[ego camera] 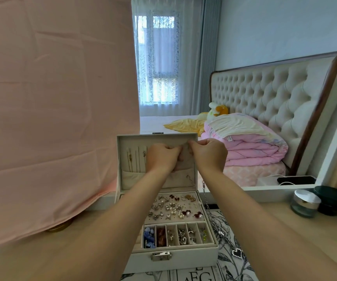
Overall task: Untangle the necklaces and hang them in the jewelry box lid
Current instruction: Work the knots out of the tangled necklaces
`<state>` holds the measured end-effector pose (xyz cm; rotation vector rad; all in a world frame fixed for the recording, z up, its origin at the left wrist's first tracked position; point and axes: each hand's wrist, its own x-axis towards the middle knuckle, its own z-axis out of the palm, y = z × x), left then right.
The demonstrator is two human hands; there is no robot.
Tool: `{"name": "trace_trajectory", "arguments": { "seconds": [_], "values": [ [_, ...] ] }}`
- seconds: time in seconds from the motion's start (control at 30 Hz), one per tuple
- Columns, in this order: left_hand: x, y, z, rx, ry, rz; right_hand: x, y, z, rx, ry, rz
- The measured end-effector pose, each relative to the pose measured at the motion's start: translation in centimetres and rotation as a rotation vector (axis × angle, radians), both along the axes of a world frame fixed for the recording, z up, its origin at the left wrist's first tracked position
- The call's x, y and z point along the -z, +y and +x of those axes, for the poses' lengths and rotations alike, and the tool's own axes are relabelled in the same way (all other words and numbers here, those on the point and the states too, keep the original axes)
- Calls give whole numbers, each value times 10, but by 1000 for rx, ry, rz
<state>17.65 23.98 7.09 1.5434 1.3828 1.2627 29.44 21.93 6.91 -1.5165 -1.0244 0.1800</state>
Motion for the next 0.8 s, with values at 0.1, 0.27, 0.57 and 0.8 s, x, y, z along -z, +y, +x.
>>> {"name": "trace_trajectory", "arguments": {
  "seconds": [0.1, 0.27, 0.57, 0.8],
  "values": [
    [-3, 1, 2, -17, 22, -23, -2, 2, -4, 51, -71, 11],
    [8, -1, 2, 48, 182, -58, 7, -2, 2, 49, -150, -157],
    [26, -21, -2, 163, 413, 103, 29, -34, 33, -324, -160, -338],
    [41, -42, -19, 115, 845, 344, 47, -85, 64, -456, -482, -803]
  ]
}}
